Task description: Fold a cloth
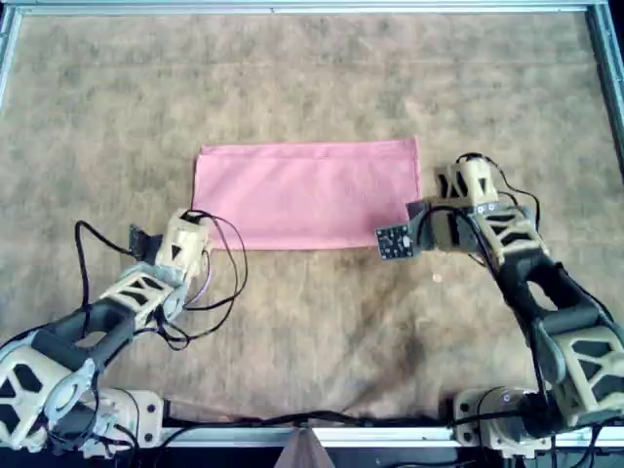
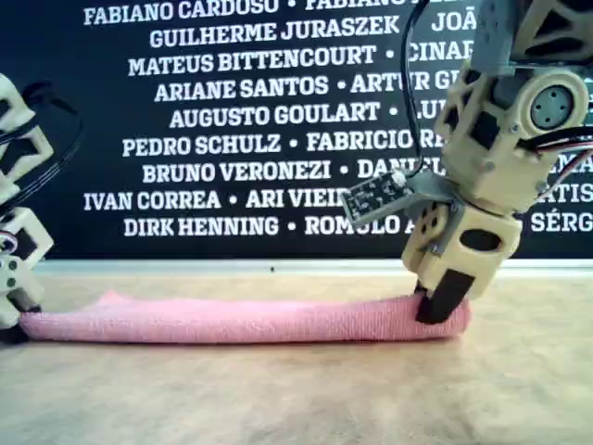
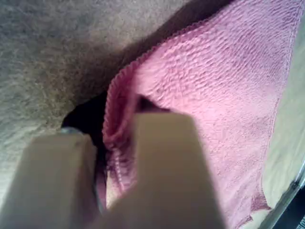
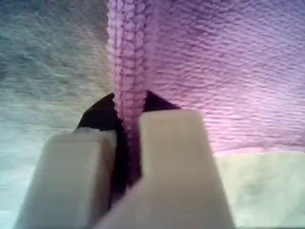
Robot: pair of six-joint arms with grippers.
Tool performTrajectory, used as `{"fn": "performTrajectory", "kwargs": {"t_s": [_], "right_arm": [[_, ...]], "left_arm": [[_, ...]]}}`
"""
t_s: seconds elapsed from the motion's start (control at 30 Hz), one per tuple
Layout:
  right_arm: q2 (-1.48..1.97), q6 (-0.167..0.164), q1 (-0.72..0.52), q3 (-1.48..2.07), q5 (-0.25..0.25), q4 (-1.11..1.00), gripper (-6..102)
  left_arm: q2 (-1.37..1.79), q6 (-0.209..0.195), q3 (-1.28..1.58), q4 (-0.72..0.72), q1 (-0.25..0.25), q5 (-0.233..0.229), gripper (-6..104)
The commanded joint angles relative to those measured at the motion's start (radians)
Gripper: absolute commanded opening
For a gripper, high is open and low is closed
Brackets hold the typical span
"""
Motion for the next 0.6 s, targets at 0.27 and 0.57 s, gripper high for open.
{"fn": "performTrajectory", "kwargs": {"t_s": [0.27,0.57], "right_arm": [[0.365,-0.006,-0.011,0.198,-0.003,0.025,63],[0.672,-0.026,-0.012,0.434,-0.002,0.009,63]], "left_arm": [[0.327,0.003,0.209,-0.009,-0.008,-0.009,63],[0.989,0.003,0.511,-0.009,-0.008,-0.009,63]]}}
